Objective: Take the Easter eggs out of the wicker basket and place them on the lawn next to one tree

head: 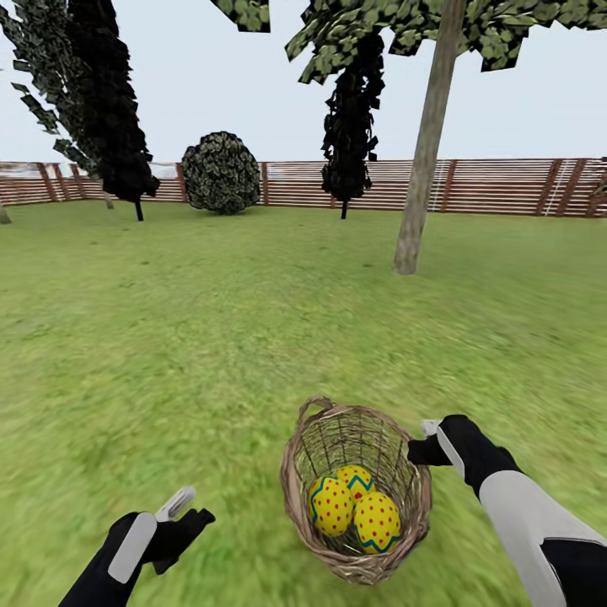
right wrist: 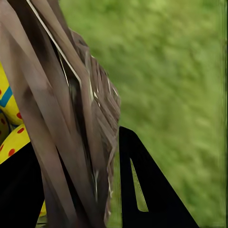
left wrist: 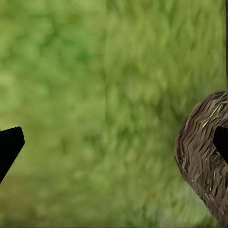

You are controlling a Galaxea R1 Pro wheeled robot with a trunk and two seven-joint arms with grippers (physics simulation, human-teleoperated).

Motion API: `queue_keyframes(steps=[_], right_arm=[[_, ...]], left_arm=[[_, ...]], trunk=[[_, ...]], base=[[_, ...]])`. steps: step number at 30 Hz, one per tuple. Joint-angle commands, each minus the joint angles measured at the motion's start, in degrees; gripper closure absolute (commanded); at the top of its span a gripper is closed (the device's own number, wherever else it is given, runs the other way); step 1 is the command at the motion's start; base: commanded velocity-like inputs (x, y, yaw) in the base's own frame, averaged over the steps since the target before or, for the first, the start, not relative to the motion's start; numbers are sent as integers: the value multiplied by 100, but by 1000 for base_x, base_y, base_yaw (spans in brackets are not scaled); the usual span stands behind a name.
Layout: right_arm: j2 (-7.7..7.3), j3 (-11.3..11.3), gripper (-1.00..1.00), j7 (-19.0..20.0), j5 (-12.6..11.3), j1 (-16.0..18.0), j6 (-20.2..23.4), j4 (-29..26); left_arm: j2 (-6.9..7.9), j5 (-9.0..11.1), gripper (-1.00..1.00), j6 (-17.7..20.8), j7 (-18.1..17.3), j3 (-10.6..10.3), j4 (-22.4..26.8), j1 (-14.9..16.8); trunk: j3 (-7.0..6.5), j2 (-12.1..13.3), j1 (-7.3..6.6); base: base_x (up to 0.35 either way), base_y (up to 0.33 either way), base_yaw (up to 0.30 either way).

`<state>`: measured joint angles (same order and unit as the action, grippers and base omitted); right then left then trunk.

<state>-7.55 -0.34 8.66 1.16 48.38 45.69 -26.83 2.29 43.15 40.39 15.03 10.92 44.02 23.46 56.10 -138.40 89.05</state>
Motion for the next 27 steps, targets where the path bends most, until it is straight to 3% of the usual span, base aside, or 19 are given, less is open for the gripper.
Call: queue_keyframes(steps=[1, 8, 18, 24, 27], right_arm=[[0, -10, 100, 22, -46, 4, 27, -7], [-1, -10, 100, 22, -46, 4, 27, -7], [-1, -10, 100, 22, -46, 4, 21, -7], [-18, -17, 100, 17, 9, 4, -49, -4], [75, 7, 100, 25, 22, -10, 3, 22]], left_arm=[[0, 59, -100, 22, 49, 7, 10, 1], [0, 53, -100, 22, 52, 7, 10, 1], [0, 53, -100, 22, 52, 7, 10, 1], [-1, 53, -100, 22, 52, -2, 10, 1], [-5, 53, -100, 22, 51, -2, 13, 1]], trunk=[[5, -3, -1], [5, -3, -1], [5, -3, -1], [5, -3, -1], [5, -3, -1]], base=[[0, 0, -265], [71, -19, -265], [209, -163, -263], [231, -200, -44], [231, -204, -1]])
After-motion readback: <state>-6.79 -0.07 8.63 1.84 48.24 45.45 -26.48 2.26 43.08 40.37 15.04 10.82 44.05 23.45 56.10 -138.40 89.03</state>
